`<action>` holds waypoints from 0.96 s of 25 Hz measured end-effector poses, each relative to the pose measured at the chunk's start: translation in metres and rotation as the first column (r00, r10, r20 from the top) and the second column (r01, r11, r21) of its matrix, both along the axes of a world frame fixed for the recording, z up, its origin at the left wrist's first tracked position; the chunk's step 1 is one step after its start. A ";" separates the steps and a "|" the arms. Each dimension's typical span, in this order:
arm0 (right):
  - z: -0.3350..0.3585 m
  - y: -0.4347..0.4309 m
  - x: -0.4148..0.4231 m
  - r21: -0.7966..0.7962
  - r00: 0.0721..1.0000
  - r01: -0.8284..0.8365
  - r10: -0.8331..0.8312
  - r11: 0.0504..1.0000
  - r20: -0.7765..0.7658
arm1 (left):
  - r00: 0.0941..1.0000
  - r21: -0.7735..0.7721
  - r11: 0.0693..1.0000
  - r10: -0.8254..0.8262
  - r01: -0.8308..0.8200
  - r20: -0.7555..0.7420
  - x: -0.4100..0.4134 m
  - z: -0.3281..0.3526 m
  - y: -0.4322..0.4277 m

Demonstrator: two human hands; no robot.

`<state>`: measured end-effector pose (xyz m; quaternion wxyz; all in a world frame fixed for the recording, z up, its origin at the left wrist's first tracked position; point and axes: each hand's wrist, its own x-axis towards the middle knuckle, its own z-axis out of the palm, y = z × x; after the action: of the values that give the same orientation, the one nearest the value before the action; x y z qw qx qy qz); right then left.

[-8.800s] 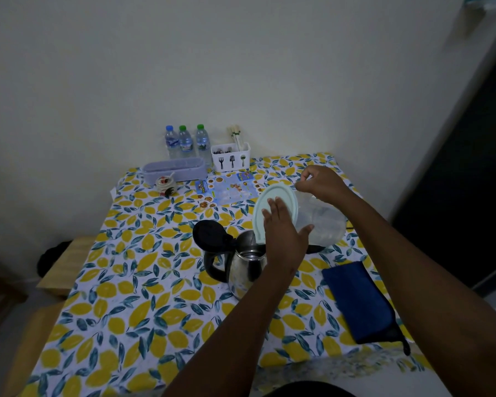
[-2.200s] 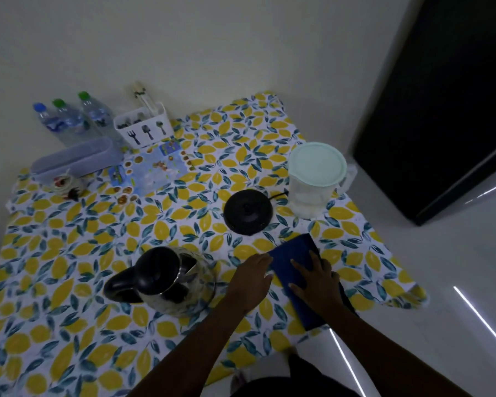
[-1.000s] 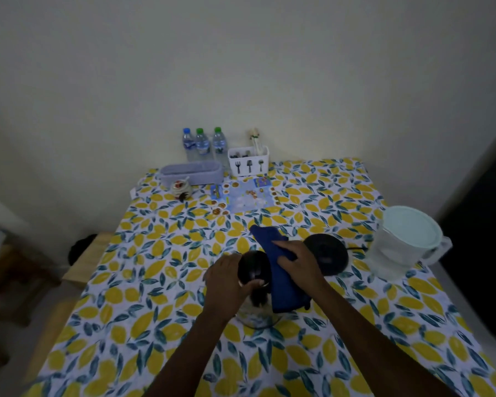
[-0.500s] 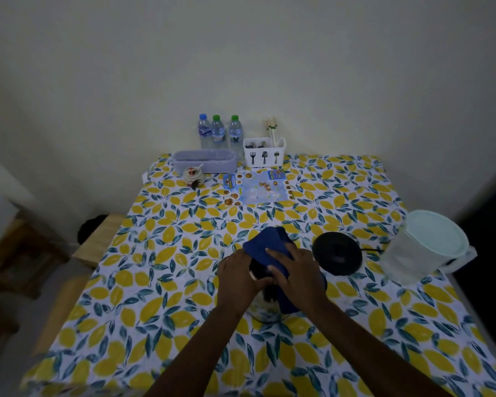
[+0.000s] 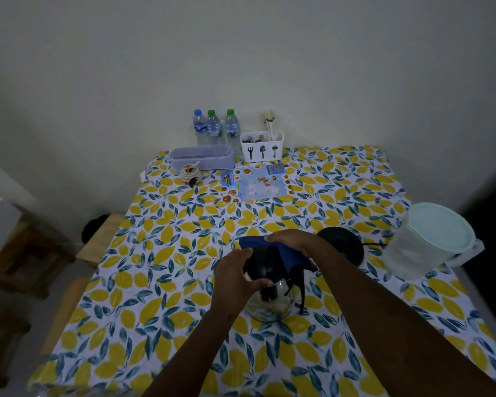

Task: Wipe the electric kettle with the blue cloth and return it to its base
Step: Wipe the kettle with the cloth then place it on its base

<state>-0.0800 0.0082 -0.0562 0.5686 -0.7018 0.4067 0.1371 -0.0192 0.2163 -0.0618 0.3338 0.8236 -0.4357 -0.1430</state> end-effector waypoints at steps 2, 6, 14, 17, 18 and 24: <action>-0.020 -0.005 -0.005 0.078 0.997 0.071 -0.074 0.994 0.035 | 1.000 0.005 1.000 0.001 -0.001 -0.018 -0.001 0.001 0.000; -0.057 0.012 -0.035 0.265 0.904 0.340 -0.391 0.902 0.174 | 0.999 -0.004 1.000 0.001 -0.001 -0.033 -0.001 0.001 0.001; -0.072 0.147 -0.082 0.396 0.471 0.715 -0.815 0.576 0.337 | 0.997 0.025 0.998 -0.056 0.054 0.057 0.009 0.005 0.002; -0.059 0.188 -0.061 0.169 0.542 0.742 -0.730 0.648 0.416 | 0.984 0.147 0.975 -0.173 0.166 0.037 0.025 0.012 -0.001; -0.058 0.197 -0.051 0.069 0.592 0.744 -0.703 0.665 0.393 | 0.981 0.181 0.965 -0.194 0.191 -0.002 0.029 0.013 -0.002; -0.079 0.216 -0.028 -0.159 0.577 0.812 -0.733 0.561 0.361 | 0.967 0.140 0.958 -0.238 0.250 -0.094 0.033 0.012 -0.002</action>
<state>-0.1081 0.2242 -0.1356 0.5003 -0.5400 0.6142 -0.2844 0.0141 0.2143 -0.0501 0.2665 0.7804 -0.5089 -0.2468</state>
